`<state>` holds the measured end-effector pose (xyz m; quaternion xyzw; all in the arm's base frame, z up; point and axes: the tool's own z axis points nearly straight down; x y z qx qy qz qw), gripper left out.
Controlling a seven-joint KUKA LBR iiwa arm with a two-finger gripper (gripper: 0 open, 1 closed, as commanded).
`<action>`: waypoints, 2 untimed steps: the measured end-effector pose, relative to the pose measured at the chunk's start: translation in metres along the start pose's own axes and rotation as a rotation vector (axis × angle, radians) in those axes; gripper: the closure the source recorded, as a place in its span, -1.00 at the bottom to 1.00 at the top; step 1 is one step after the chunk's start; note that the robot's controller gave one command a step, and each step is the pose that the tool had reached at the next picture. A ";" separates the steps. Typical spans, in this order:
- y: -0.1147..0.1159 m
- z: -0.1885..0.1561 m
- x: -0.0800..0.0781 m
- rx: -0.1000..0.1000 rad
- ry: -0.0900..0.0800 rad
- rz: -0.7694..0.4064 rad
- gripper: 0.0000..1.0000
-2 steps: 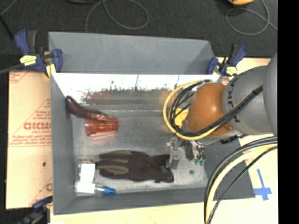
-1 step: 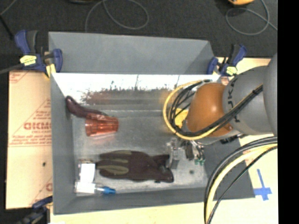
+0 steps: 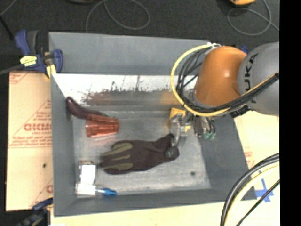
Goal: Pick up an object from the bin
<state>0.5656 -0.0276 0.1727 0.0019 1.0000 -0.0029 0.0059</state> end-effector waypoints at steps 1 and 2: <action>0.000 0.000 0.000 0.001 0.000 -0.001 1.00; -0.009 -0.175 -0.019 0.003 -0.013 -0.017 1.00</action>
Offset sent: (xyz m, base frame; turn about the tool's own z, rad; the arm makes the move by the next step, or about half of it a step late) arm 0.0142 -0.0065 0.1697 -0.0186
